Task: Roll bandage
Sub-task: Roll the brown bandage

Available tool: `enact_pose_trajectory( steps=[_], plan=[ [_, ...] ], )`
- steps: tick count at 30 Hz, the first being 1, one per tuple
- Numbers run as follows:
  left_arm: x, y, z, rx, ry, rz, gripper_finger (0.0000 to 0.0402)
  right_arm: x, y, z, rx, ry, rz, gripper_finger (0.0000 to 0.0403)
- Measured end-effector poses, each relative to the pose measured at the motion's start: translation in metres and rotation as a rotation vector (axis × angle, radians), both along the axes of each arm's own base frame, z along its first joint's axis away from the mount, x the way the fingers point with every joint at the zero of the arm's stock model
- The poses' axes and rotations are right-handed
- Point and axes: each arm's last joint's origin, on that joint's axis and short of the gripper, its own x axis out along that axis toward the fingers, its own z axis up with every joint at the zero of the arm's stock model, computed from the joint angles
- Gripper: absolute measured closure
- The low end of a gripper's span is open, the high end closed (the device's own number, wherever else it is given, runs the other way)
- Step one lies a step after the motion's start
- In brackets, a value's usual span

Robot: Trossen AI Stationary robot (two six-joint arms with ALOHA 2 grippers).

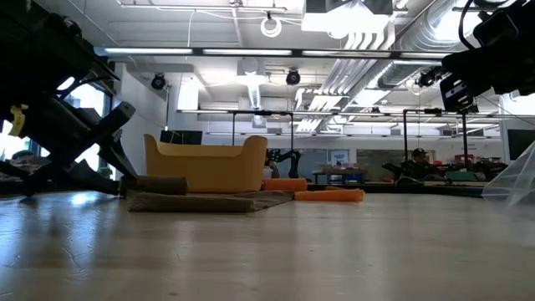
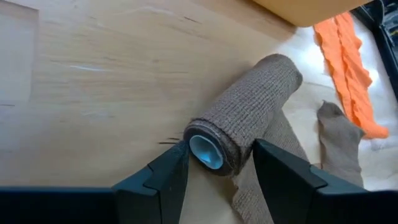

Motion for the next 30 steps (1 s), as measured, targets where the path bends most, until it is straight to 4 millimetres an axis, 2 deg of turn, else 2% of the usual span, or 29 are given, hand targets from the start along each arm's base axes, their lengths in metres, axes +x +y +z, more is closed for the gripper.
enact_pose_trajectory(
  steps=[11,30],
  plan=[
    [0.009,-0.003,0.013,0.011,0.077,-0.014,0.0229,0.000,0.000,0.000,0.000,0.000,0.000,0.0403],
    [0.011,0.008,0.014,0.012,0.097,0.021,0.0229,0.000,0.000,0.000,0.000,0.000,0.000,0.0403]
  ],
)
